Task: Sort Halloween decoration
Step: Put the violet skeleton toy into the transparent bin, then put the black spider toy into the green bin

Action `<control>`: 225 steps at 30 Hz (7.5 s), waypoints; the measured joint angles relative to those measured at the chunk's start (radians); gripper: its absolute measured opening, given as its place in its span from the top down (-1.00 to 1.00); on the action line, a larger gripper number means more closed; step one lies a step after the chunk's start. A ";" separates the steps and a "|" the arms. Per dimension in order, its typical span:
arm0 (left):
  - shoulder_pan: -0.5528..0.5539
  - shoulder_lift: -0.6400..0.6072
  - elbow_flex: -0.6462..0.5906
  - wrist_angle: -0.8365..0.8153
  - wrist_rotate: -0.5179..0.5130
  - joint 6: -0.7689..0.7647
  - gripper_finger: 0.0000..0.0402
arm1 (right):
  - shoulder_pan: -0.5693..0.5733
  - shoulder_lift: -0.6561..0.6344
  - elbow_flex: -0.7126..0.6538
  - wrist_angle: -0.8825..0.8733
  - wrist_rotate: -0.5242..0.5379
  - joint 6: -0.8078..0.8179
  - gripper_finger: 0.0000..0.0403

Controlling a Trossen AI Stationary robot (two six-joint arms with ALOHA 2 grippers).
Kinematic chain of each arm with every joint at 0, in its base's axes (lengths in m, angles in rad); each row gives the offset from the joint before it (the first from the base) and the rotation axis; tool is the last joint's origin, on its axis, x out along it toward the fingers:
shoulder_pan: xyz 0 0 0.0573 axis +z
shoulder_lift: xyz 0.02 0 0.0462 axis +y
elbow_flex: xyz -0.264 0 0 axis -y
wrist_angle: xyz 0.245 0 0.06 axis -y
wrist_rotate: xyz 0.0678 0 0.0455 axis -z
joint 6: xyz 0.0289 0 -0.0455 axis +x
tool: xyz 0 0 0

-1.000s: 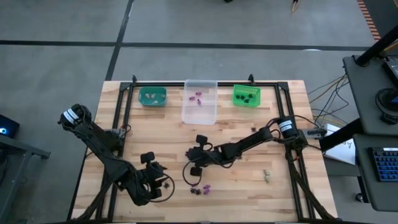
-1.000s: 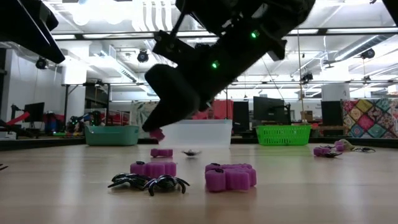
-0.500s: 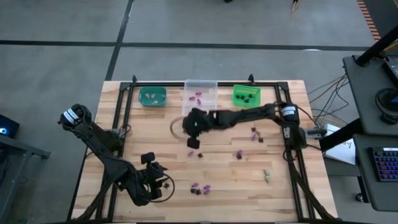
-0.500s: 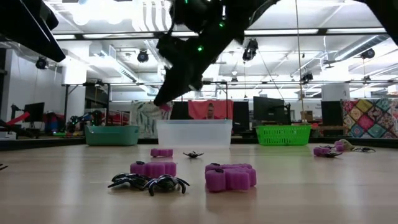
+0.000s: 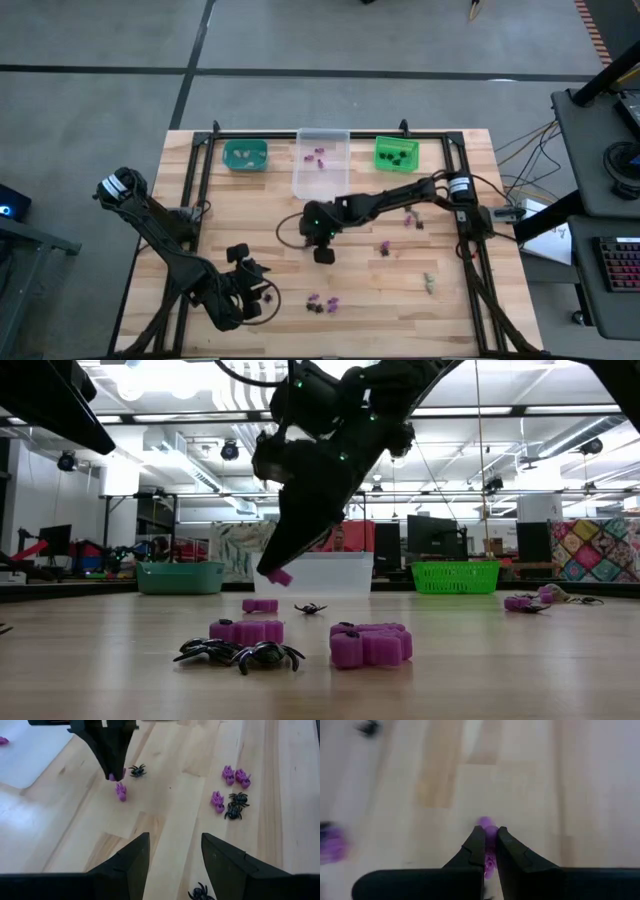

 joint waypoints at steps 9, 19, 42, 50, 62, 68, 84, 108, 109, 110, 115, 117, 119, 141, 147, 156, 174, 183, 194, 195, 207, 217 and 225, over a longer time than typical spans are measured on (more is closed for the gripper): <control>0.000 0.000 0.000 0.001 -0.005 -0.015 0.20 | 0.019 0.000 0.000 0.007 0.069 -0.012 0.50; 0.000 0.000 0.000 0.021 -0.005 -0.019 0.20 | 0.020 0.000 0.000 -0.069 0.084 -0.022 0.25; 0.002 0.000 0.000 0.041 -0.034 -0.024 0.20 | 0.007 0.039 -0.002 -0.107 0.255 -0.056 0.56; 0.002 0.000 0.000 0.045 -0.034 -0.024 0.20 | 0.002 0.007 -0.001 -0.097 0.257 -0.105 0.92; 0.002 0.000 0.000 0.053 -0.034 -0.024 0.20 | -0.174 -0.135 0.049 -0.086 0.359 -0.246 0.94; 0.002 0.000 0.000 0.060 -0.034 -0.024 0.20 | -0.369 -0.114 0.057 0.008 0.496 -0.244 0.94; 0.003 0.000 0.000 0.067 -0.060 -0.020 0.20 | -0.595 -0.025 0.056 0.011 0.192 -0.051 0.85; 0.020 0.011 -0.004 -0.315 0.670 -0.891 0.20 | -0.394 -0.276 0.023 -0.315 0.195 0.026 0.22; 0.017 0.020 -0.006 -0.311 0.679 -0.906 0.20 | -0.368 -0.289 0.017 -0.311 0.200 0.026 0.23; 0.014 0.031 -0.006 -0.310 0.683 -0.919 0.20 | -0.345 -0.300 0.012 -0.311 0.200 0.021 0.24; 0.014 0.129 -0.005 -0.310 0.773 -0.972 0.20 | -0.245 -0.350 0.004 -0.305 0.203 -0.001 0.28; 0.009 0.177 0.002 -0.307 0.812 -0.981 0.20 | -0.215 -0.369 0.004 -0.306 0.203 -0.011 0.29; 0.005 0.225 0.013 -0.302 0.818 -0.981 0.20 | -0.187 -0.385 0.004 -0.305 0.203 -0.014 0.29; 0.005 0.304 0.044 -0.307 0.810 -0.984 0.65 | -0.096 -0.412 0.003 -0.304 0.205 0.015 0.31; 0.003 0.308 0.087 -0.362 0.786 -0.986 0.84 | -0.082 -0.412 0.003 -0.304 0.204 0.016 0.32; 0.003 0.307 0.174 -0.490 0.735 -0.943 0.99 | -0.070 -0.412 0.003 -0.343 0.204 0.029 0.31; 0.005 0.125 0.238 -0.522 0.171 -0.725 1.00 | 0.023 -0.413 -0.312 -0.127 0.199 0.099 0.36; -0.002 0.121 0.232 -0.531 0.435 -0.793 1.00 | 0.025 -0.413 -0.385 -0.027 0.198 0.171 0.40; -0.006 0.317 0.232 -0.533 0.729 -0.860 0.82 | 0.047 -0.413 -0.385 0.025 0.195 0.173 0.41; -0.006 0.334 0.232 -0.533 0.752 -0.860 0.77 | 0.049 -0.413 -0.385 0.025 0.195 0.173 0.40; -0.011 0.408 0.231 -0.546 0.768 -0.831 0.29 | 0.054 -0.413 -0.385 0.026 0.195 0.173 0.40; -0.012 0.409 0.223 -0.544 0.763 -0.845 0.38 | 0.053 -0.413 -0.385 0.050 0.195 0.167 0.41; -0.024 0.409 0.178 -0.461 0.762 -0.854 0.50 | 0.055 -0.413 -0.384 0.049 0.195 0.168 0.45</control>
